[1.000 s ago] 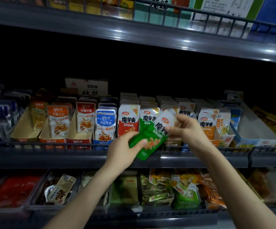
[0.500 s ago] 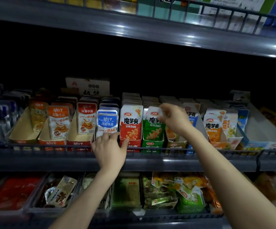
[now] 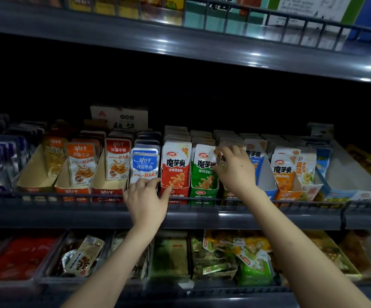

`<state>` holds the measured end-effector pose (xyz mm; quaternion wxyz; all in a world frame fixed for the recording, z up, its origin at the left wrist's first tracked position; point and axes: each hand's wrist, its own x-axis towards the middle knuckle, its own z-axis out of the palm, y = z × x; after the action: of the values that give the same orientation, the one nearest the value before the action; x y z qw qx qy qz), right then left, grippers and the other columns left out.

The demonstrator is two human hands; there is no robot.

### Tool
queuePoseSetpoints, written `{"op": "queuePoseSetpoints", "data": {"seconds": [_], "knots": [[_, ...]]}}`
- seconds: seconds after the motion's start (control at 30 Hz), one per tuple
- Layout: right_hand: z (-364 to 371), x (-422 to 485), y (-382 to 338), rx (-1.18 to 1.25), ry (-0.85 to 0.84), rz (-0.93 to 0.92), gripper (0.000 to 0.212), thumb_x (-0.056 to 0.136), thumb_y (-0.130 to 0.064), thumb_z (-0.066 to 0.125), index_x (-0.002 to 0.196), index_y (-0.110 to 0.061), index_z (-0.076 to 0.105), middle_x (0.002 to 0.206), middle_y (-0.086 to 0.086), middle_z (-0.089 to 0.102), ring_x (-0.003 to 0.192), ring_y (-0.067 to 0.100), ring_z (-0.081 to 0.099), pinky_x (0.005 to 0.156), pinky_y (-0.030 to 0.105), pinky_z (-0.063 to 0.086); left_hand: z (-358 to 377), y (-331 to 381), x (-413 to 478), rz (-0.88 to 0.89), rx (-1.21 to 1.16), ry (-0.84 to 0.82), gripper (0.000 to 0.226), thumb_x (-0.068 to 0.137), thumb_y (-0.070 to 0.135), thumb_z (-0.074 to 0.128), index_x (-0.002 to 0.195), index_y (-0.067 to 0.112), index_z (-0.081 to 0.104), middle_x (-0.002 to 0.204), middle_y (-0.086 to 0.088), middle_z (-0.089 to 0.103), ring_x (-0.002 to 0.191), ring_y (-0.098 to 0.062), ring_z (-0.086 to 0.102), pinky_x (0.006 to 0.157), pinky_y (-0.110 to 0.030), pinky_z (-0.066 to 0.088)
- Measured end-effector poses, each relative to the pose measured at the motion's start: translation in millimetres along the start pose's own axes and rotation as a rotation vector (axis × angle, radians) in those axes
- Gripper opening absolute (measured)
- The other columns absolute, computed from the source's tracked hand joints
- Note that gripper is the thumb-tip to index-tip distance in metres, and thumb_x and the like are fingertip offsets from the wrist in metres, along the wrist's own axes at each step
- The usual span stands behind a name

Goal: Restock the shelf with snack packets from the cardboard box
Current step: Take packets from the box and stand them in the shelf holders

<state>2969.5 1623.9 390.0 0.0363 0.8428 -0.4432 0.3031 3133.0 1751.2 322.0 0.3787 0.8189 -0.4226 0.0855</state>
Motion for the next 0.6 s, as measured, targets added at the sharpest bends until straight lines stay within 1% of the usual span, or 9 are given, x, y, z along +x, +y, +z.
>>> {"op": "queuePoseSetpoints", "data": {"seconds": [0.1,0.17,0.23,0.33,0.47,0.53,0.6], "knots": [[-13,-24,0,0.037,0.036,-0.011,0.043,0.081,-0.017,0.071,0.122,-0.008,0.061,0.116,0.015,0.061,0.109,0.039,0.053,0.078,0.042,0.048,-9,0,-8,0.013,-0.025,0.007,0.039,0.083,0.039,0.069,0.112,0.013,0.069,0.106,-0.012,0.066,0.101,-0.032,0.056,0.089,-0.043,0.038],[-25,-46,0,0.046,0.037,0.013,0.041,0.083,-0.019,0.071,0.121,-0.011,0.061,0.117,0.012,0.061,0.109,0.035,0.053,0.079,0.04,0.048,-19,-1,-19,0.023,-0.036,0.015,0.034,0.083,0.036,0.069,0.108,0.013,0.07,0.105,-0.012,0.066,0.1,-0.032,0.057,0.086,-0.042,0.04],[-34,-73,0,0.053,0.0,0.036,0.035,0.085,-0.023,0.069,0.118,-0.014,0.061,0.116,0.007,0.061,0.107,0.03,0.053,0.077,0.037,0.047,-30,-5,-35,0.039,-0.019,-0.003,0.031,0.084,0.034,0.069,0.106,0.013,0.07,0.105,-0.011,0.066,0.099,-0.032,0.057,0.084,-0.041,0.04],[-43,-121,-1,0.107,-0.09,0.066,0.028,0.087,-0.023,0.066,0.113,-0.016,0.063,0.109,0.002,0.064,0.103,0.024,0.057,0.077,0.034,0.046,-47,-20,-65,0.055,-0.004,-0.055,0.027,0.085,0.032,0.067,0.104,0.013,0.07,0.105,-0.01,0.066,0.098,-0.032,0.058,0.083,-0.04,0.041],[-37,-185,-7,0.209,-0.258,0.151,0.027,0.089,-0.025,0.065,0.115,-0.017,0.064,0.109,-0.002,0.065,0.1,0.017,0.061,0.075,0.023,0.042,-62,-53,-114,0.028,0.006,-0.139,0.021,0.088,0.028,0.065,0.101,0.013,0.071,0.101,-0.009,0.066,0.094,-0.032,0.06,0.082,-0.039,0.045],[-24,-214,-12,0.277,-0.345,0.211,0.025,0.089,-0.027,0.064,0.112,-0.018,0.064,0.107,-0.004,0.065,0.096,0.016,0.062,0.076,0.025,0.046,-65,-72,-141,0.026,-0.001,-0.139,0.015,0.086,0.023,0.067,0.095,0.012,0.072,0.095,-0.011,0.067,0.087,-0.033,0.062,0.078,-0.038,0.046],[-4,-244,-17,0.321,-0.431,0.265,0.023,0.09,-0.027,0.064,0.111,-0.017,0.063,0.103,-0.002,0.065,0.092,0.016,0.062,0.075,0.028,0.048,-64,-94,-169,0.009,-0.001,-0.173,0.013,0.086,0.02,0.067,0.094,0.011,0.072,0.096,-0.01,0.067,0.086,-0.033,0.062,0.073,-0.037,0.047]]}}
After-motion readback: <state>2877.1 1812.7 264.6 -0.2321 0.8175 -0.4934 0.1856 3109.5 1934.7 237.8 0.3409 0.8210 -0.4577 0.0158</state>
